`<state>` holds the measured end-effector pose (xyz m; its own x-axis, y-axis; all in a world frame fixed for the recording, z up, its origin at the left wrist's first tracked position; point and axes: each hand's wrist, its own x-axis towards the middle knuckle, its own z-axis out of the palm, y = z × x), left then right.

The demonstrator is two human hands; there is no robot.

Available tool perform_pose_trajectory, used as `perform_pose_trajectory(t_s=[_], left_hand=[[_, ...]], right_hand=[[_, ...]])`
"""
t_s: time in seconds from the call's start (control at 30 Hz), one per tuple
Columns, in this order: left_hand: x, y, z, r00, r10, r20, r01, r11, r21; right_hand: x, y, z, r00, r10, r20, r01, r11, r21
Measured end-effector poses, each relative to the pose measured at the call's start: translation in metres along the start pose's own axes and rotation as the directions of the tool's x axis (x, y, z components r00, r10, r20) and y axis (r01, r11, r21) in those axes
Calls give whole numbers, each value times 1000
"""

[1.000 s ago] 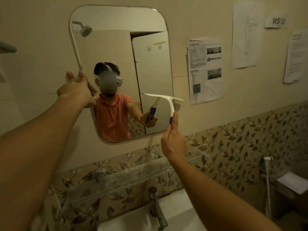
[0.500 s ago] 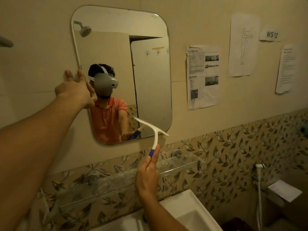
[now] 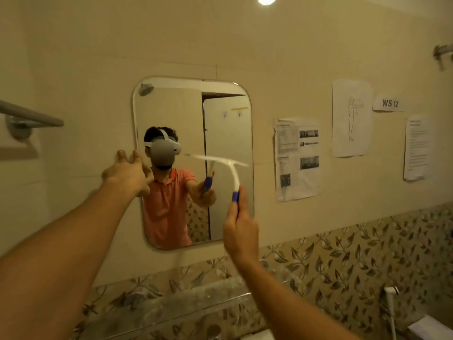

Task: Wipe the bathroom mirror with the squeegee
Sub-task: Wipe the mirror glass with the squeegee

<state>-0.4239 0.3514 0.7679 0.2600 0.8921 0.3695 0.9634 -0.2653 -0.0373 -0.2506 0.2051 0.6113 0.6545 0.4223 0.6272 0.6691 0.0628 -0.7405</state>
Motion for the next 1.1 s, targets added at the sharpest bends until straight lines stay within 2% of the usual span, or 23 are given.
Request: perform_pose_trajectory(t_s=[0.23,0.43,0.73,1.1], left_hand=[[1,-2,-7,1000,-6,27,7,1000,-24],[4,-3,-6,999,-6,32,7,1000,-24],[10,-2,-4,1000,-15,1,15,999,-35],[7,-6,3,1000,13,-6,-13,999,-33]], right_hand=[[138,-80,-69,993,-95,-70,90,993,-71],[170,-105,-77,986,-166,7,164,965,-205],[130,-66,-44,997,-56,43,64,979,-196],[15,-7,-6,984,75,164,-25,958,-287]])
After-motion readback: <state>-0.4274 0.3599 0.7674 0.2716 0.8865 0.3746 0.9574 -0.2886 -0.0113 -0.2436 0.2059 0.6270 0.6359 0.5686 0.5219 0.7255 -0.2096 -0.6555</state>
